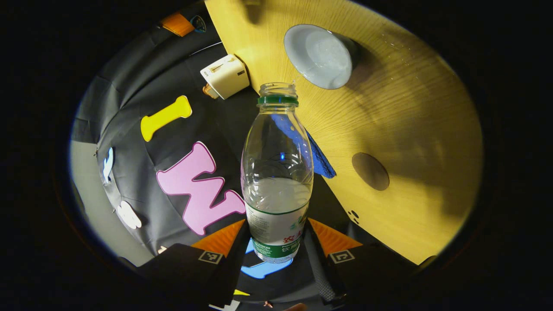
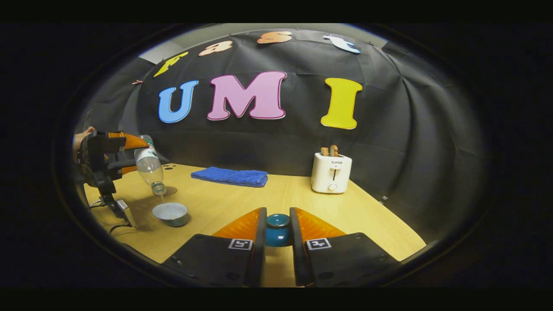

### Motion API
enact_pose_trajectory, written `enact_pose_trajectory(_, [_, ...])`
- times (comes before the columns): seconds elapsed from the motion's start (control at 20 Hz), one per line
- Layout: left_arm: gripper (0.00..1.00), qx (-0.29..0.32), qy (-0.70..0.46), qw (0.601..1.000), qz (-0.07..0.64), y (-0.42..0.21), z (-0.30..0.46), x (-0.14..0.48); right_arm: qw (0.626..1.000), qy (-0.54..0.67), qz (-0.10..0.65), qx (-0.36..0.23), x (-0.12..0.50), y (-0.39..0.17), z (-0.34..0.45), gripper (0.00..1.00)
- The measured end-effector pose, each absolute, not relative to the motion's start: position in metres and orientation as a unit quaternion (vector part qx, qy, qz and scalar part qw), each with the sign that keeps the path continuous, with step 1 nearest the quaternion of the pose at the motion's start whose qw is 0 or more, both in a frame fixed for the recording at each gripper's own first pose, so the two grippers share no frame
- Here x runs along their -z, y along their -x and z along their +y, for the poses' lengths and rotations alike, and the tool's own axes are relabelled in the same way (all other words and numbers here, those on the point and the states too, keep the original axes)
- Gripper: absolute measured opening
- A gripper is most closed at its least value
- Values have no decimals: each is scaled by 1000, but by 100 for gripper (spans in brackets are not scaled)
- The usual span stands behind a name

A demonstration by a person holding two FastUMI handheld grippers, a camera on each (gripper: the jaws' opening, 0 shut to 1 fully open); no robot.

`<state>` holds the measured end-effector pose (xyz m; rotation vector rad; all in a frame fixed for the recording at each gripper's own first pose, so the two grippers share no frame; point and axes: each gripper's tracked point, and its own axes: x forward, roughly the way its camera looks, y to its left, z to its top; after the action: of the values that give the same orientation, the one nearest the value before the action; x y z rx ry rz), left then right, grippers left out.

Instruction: Open the teacup lid with one hand, grasp the water bottle and pour water into the teacup with the other hand; after pouring, place the water bottle on the coaster and then close the teacup lid.

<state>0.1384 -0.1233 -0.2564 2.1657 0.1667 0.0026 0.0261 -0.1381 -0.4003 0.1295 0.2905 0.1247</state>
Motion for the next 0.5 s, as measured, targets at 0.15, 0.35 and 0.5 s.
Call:
enact_pose_trajectory(0.15, [74, 6, -889, 453, 72, -142, -124, 255, 986, -65, 144, -61, 400, -26, -139, 35])
enact_pose_trajectory(0.35, [74, 16, -897, 437, 67, -145, -128, 252, 986, -61, 142, -61, 400, -25, -141, 30])
enact_pose_trajectory(0.5, [74, 19, -893, 445, 67, -145, -128, 254, 986, -60, 143, -60, 400, -25, -142, 26])
